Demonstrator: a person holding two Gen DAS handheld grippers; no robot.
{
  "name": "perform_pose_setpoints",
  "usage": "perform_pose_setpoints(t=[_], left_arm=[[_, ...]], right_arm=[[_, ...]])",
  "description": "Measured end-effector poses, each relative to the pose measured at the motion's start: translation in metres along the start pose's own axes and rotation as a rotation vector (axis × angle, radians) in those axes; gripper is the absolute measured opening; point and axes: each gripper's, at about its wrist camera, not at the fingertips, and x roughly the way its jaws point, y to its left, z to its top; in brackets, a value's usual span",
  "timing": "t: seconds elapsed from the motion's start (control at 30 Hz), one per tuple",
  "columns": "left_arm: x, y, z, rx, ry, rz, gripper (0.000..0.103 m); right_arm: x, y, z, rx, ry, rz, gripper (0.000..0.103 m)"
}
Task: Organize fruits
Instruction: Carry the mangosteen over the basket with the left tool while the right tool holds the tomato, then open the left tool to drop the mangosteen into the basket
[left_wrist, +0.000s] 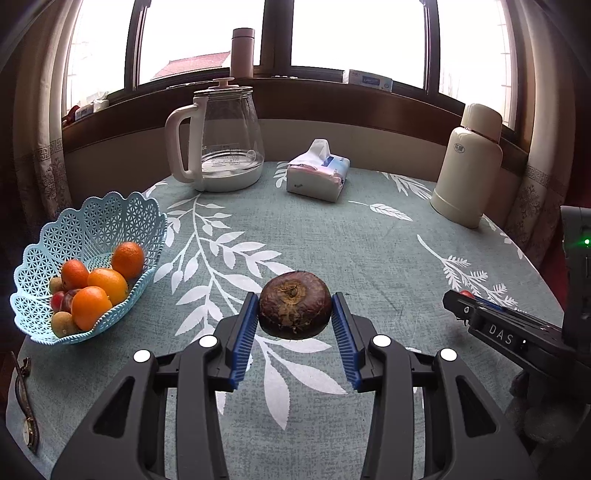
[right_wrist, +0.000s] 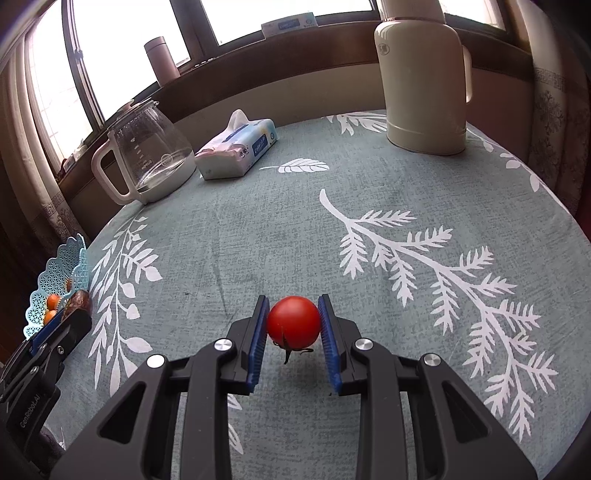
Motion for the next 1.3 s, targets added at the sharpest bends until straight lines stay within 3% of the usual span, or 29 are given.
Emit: perform_pose_setpoints(t=[0.63, 1.3], left_arm=[[-0.038, 0.041, 0.009, -0.068, -0.063, 0.086, 0.042], [-0.061, 0.138, 0.029, -0.183, -0.132, 0.267, 0.042]], right_arm=[[-0.018, 0.020, -0.005, -0.013, -0.042, 0.197, 0.028], [-0.014, 0.025, -0.010, -0.034, -0.022, 0.203, 0.028]])
